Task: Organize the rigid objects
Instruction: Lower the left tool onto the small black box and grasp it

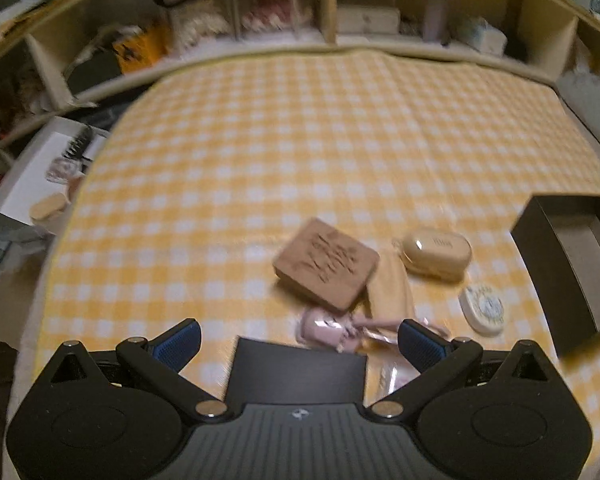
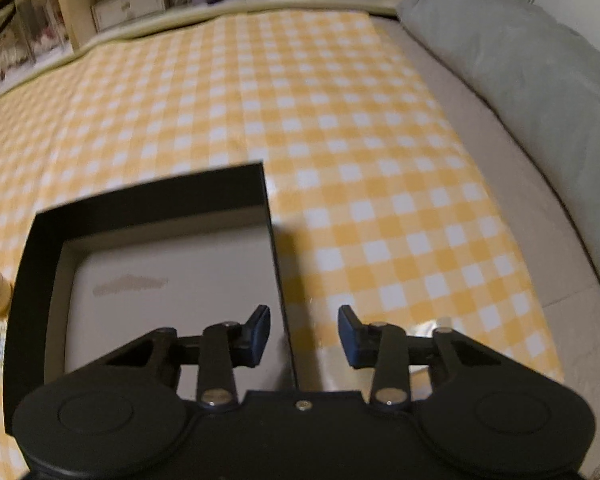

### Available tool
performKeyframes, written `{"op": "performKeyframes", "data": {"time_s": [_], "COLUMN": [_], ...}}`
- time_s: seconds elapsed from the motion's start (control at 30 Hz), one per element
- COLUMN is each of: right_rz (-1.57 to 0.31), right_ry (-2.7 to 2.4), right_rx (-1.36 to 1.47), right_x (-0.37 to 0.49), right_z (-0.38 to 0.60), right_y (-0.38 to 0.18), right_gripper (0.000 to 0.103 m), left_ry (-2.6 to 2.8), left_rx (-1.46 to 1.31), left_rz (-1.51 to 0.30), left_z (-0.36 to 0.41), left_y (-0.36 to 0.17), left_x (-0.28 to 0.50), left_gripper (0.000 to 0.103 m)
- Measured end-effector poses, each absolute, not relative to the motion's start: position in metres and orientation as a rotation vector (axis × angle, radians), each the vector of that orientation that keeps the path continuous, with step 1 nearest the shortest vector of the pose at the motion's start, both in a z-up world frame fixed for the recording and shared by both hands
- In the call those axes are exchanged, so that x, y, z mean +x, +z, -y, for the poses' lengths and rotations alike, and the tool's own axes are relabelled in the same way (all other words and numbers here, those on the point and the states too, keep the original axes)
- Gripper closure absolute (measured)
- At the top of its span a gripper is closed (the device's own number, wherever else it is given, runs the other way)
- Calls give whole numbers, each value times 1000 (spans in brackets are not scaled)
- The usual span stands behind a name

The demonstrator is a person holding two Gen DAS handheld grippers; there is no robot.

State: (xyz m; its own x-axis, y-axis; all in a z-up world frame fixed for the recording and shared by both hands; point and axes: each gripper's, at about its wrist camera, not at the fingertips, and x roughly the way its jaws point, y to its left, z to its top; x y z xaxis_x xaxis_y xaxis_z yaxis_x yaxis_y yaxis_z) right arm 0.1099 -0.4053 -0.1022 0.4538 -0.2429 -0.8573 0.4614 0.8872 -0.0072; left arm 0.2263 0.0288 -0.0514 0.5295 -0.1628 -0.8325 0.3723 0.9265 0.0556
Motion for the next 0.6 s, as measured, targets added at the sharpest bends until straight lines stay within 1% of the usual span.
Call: {"op": "performKeyframes", "data": {"time_s": [0.03, 0.07, 0.17, 0.23, 0.37, 0.6], "right_rz": [-1022, -1027, -1027, -1030, -1034, -1037], "right_ry": [-440, -447, -443, -431, -423, -415], "right_rx": [247, 249, 241, 241, 222, 233], "right_x": [110, 109, 110, 109, 109, 107], "right_z": [405, 405, 406, 407, 406, 407], "right_y": [-104, -105, -104, -102, -103, -103], "right_gripper": [82, 82, 87, 95, 95, 95], "left_ry": [-338, -355, -385, -382, -372, -387], "left_rx": [240, 247, 296, 323, 345, 396], "left_rz": [-978, -991, -1027, -1060, -1127, -1187], "left_z": [-28, -28, -24, -23, -27, -27], "left_y": [-54, -57, -67, -75, -89, -102], "left_x": [227, 227, 227, 227, 229, 229], "left_gripper": [0, 0, 0, 0, 0, 0]}}
